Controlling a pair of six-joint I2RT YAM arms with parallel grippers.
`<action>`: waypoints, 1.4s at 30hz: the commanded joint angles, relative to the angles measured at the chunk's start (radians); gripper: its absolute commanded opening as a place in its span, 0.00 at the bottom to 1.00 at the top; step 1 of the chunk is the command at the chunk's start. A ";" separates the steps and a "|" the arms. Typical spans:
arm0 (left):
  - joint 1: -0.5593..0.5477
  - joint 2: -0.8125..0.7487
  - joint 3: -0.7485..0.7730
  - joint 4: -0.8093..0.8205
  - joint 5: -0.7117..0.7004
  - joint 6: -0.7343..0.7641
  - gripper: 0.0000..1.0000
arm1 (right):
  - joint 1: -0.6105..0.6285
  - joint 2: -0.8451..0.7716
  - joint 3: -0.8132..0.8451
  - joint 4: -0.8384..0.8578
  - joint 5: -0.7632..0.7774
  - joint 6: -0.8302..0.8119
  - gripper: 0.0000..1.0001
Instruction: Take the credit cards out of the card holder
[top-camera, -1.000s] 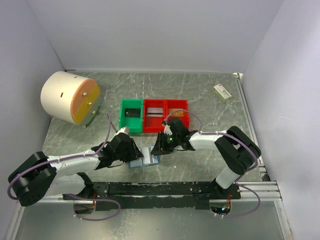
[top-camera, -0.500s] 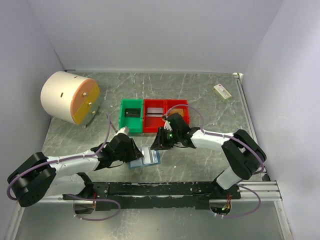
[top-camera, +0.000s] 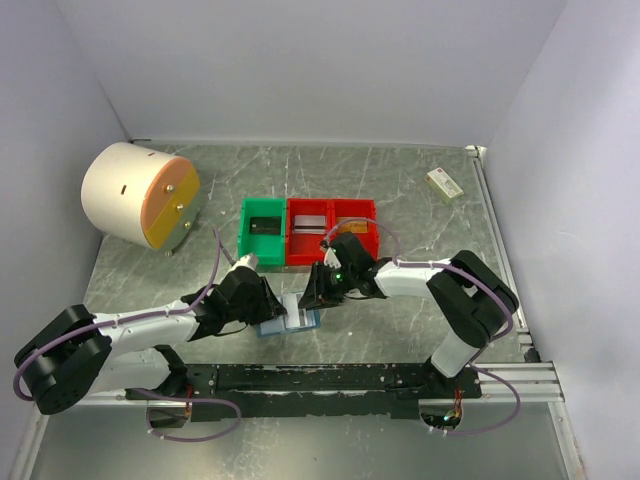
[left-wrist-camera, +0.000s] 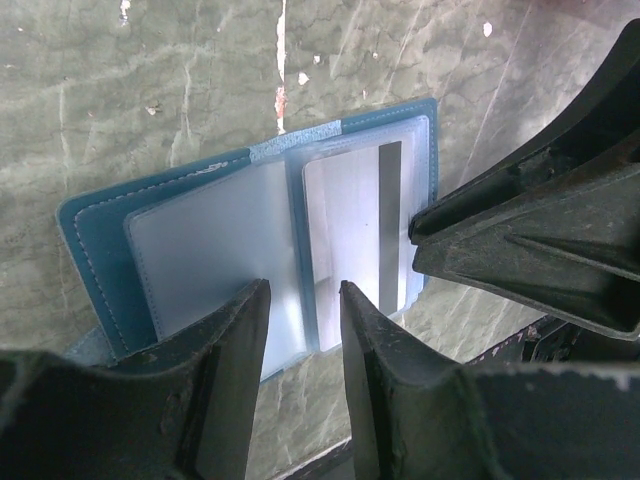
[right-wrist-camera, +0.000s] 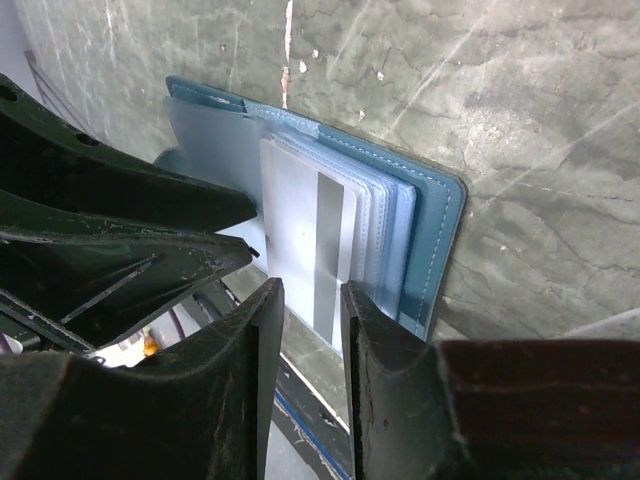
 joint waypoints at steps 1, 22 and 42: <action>-0.001 -0.005 0.015 -0.021 -0.016 0.015 0.46 | 0.005 0.018 -0.020 0.020 0.004 0.007 0.30; 0.000 0.013 -0.066 0.153 0.003 -0.053 0.26 | 0.004 0.039 -0.030 -0.010 0.048 -0.005 0.30; 0.002 0.039 -0.089 0.227 0.040 -0.056 0.07 | 0.004 0.031 -0.024 -0.023 0.048 -0.013 0.30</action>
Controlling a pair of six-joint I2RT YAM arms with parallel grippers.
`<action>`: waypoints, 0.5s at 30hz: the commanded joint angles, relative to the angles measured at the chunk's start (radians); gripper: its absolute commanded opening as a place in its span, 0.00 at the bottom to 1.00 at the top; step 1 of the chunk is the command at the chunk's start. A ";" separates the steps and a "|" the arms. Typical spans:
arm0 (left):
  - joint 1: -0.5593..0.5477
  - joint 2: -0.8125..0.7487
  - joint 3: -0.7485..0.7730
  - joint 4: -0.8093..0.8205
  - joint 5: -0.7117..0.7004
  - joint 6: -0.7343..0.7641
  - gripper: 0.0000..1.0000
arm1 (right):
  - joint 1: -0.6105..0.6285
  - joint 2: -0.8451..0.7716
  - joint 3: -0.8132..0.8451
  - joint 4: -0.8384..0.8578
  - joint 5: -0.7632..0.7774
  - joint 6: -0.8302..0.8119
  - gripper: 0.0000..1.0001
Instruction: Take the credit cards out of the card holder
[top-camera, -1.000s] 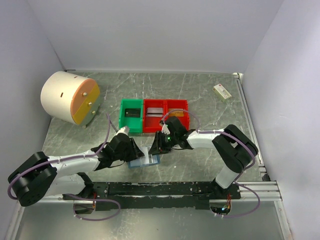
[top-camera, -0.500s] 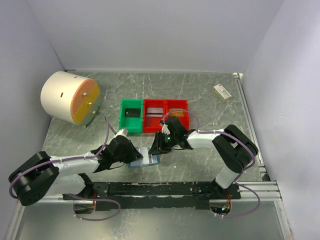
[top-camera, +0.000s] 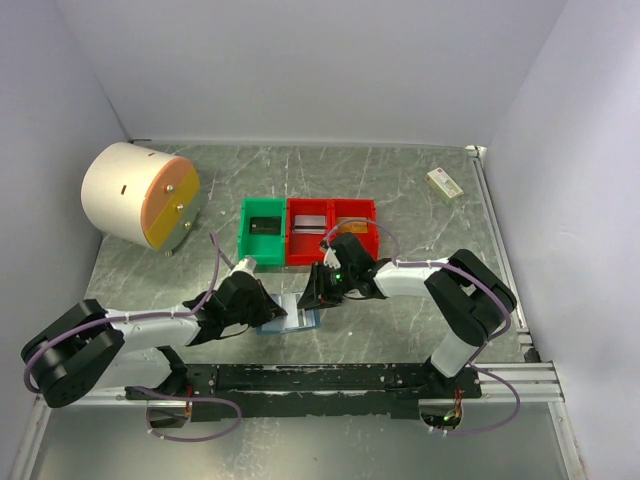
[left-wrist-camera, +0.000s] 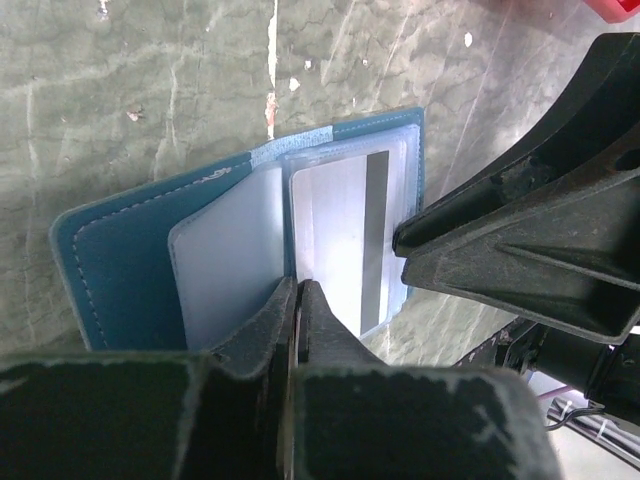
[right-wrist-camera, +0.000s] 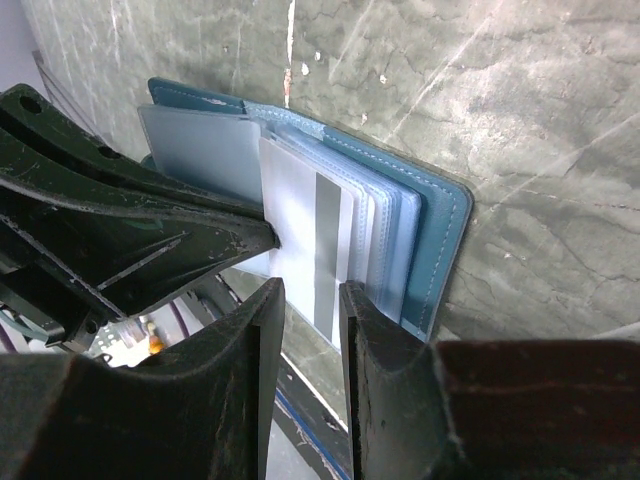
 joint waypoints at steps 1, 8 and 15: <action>0.001 -0.024 -0.009 0.001 -0.001 -0.001 0.07 | 0.005 0.013 -0.017 -0.056 0.055 -0.024 0.30; 0.002 -0.105 0.000 -0.125 -0.055 0.009 0.07 | 0.005 -0.003 -0.002 -0.064 0.048 -0.020 0.30; 0.002 -0.131 0.014 -0.172 -0.075 0.020 0.07 | 0.005 -0.039 0.029 -0.084 0.035 -0.029 0.31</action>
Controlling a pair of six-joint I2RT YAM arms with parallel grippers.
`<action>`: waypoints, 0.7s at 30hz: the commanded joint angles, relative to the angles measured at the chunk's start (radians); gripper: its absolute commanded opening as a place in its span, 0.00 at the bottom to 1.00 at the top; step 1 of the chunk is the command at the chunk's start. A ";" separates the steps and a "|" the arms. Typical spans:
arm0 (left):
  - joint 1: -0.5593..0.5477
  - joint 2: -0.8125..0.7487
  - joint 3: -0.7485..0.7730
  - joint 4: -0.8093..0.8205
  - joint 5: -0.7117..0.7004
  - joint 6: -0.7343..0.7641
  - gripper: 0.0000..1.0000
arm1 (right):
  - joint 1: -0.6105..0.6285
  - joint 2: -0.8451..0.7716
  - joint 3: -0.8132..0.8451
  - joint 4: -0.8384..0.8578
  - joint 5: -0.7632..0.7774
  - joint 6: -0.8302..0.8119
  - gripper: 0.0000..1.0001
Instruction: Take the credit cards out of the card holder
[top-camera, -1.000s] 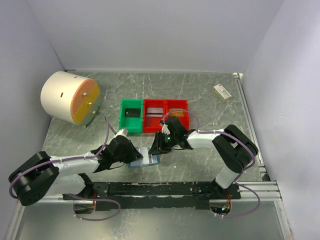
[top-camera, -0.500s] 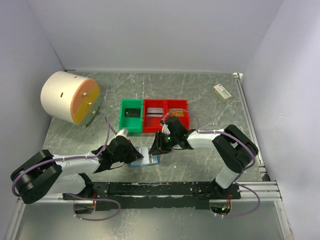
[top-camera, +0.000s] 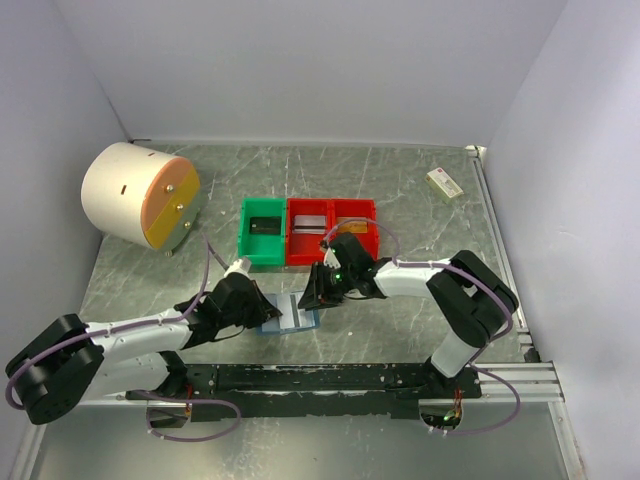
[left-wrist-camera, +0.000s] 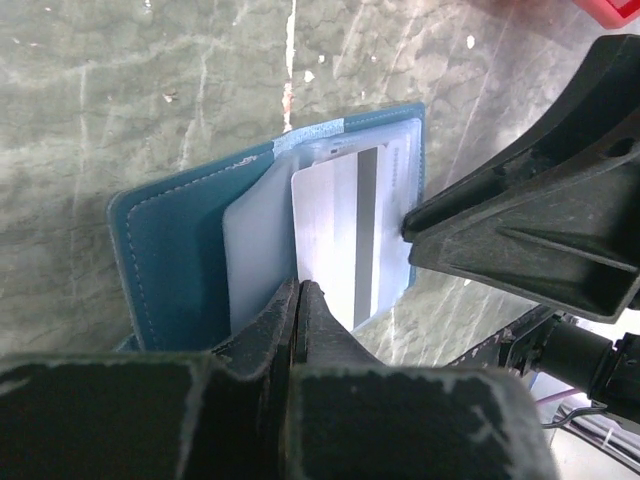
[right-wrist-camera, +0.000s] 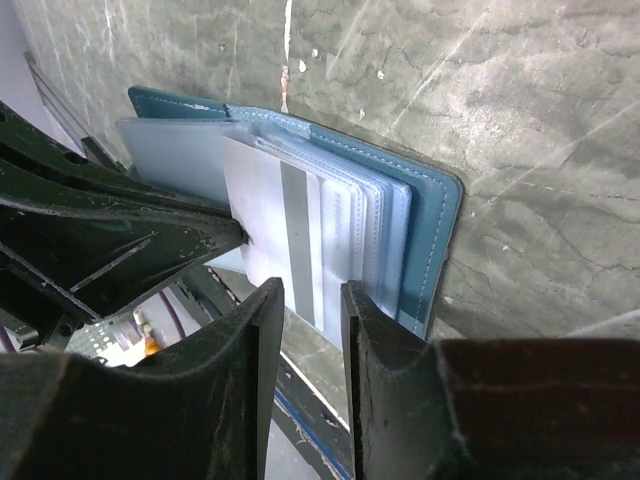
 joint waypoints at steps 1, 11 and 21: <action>0.001 -0.007 0.019 -0.057 -0.034 0.025 0.07 | 0.004 -0.039 0.028 -0.064 0.029 -0.030 0.31; 0.000 0.013 0.022 -0.031 -0.016 0.028 0.07 | 0.016 -0.044 0.041 0.083 -0.095 -0.032 0.33; 0.001 0.001 0.023 -0.036 -0.013 0.033 0.10 | 0.044 0.084 0.068 -0.041 0.006 -0.091 0.33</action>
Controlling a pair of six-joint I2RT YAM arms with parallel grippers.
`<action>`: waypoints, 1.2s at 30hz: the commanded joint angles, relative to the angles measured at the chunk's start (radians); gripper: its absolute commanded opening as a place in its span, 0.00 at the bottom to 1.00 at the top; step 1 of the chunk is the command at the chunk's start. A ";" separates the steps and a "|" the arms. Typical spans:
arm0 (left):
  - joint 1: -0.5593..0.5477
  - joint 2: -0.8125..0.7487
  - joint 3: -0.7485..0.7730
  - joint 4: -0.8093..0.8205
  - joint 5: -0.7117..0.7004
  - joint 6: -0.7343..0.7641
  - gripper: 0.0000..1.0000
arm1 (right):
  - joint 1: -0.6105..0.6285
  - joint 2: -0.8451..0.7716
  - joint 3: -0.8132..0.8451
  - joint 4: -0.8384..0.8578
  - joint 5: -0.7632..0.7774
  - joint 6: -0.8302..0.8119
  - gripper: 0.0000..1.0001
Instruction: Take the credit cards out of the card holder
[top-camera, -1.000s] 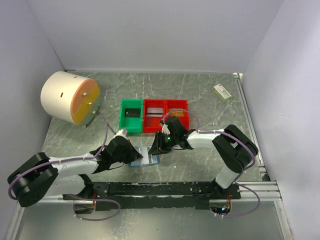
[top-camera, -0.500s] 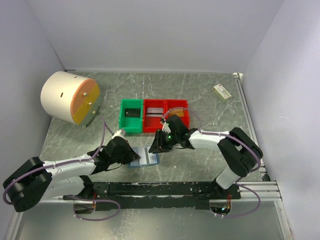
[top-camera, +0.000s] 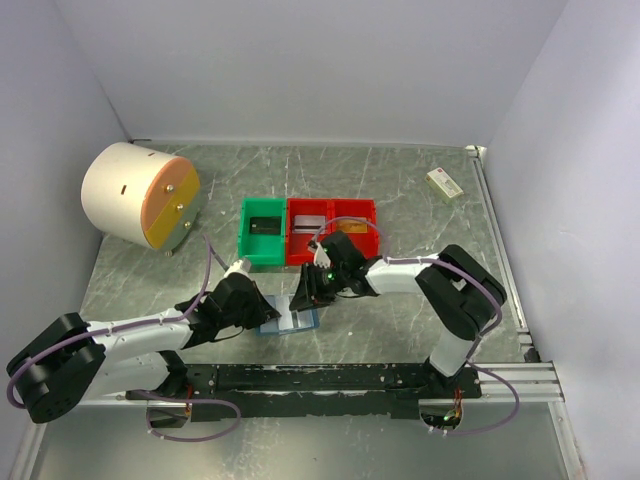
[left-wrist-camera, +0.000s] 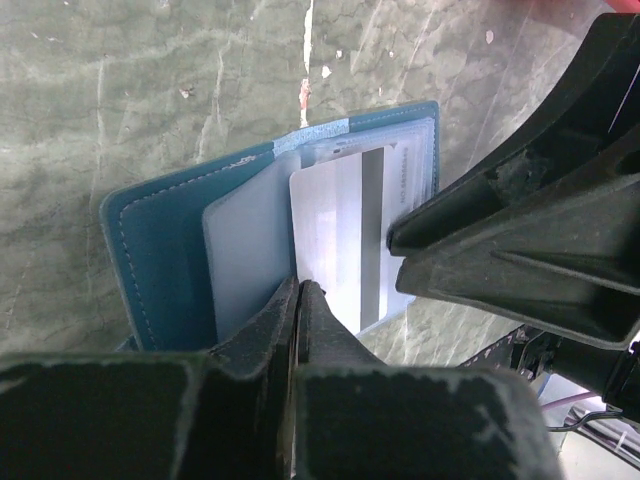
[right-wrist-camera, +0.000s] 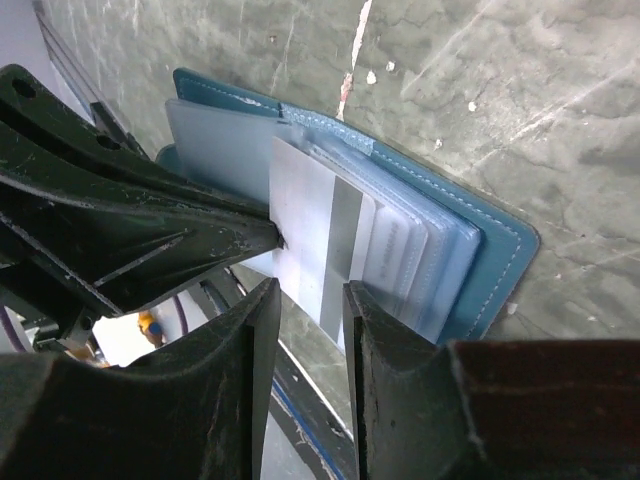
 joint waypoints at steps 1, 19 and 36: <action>0.000 -0.008 0.024 -0.018 -0.007 0.022 0.11 | 0.014 0.030 0.002 -0.091 0.076 -0.046 0.33; 0.041 0.026 -0.178 0.379 0.096 -0.101 0.41 | 0.011 0.052 -0.053 -0.070 0.062 -0.031 0.33; 0.043 0.177 -0.138 0.460 0.148 -0.077 0.17 | 0.013 0.053 -0.040 -0.104 0.113 -0.046 0.33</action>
